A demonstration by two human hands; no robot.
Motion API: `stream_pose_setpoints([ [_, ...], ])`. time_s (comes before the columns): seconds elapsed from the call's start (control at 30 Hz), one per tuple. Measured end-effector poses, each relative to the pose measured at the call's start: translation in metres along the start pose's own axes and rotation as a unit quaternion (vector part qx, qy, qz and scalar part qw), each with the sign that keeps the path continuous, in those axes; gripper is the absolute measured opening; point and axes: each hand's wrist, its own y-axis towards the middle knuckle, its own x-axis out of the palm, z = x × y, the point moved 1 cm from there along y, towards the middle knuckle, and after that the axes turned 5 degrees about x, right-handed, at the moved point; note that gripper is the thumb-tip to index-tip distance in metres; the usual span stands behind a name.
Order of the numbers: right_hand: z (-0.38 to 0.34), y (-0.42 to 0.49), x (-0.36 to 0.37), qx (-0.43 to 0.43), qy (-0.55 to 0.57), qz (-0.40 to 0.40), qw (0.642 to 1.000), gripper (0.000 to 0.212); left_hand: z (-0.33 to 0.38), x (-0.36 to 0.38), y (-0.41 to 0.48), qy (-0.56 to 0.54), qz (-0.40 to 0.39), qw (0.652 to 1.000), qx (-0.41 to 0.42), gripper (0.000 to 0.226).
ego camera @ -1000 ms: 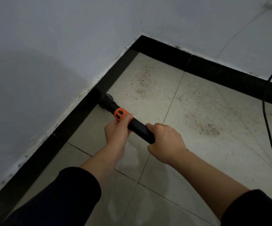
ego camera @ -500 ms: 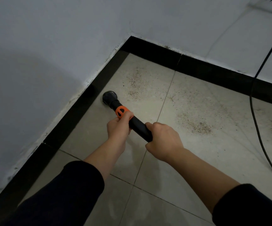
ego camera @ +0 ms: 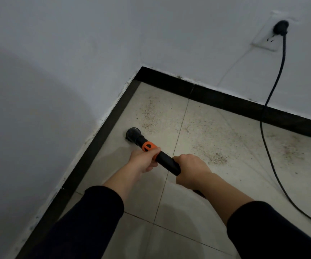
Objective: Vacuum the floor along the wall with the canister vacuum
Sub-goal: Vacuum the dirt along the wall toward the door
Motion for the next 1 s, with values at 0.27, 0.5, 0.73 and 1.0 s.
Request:
stream_pose_setpoints([
  [0.27, -0.001, 0.018, -0.013, 0.003, -0.048, -0.067, 0.997, 0.029, 0.0, 0.003, 0.011, -0.002, -0.007, 1.0, -0.003, 0.037],
  [0.5, 0.005, 0.023, -0.022, -0.019, -0.072, -0.089, 0.993, 0.033, -0.001, 0.014, 0.012, -0.018, 0.01, 1.0, -0.012, 0.034],
  [0.73, 0.017, 0.025, -0.026, -0.041, -0.093, -0.092, 0.991, 0.034, 0.004, 0.026, 0.014, -0.054, 0.01, 0.998, -0.017, 0.028],
  [1.0, 0.06, 0.021, -0.02, -0.007, -0.045, -0.085, 0.995, 0.036, 0.0, 0.066, 0.006, -0.068, 0.021, 0.997, -0.015, 0.022],
])
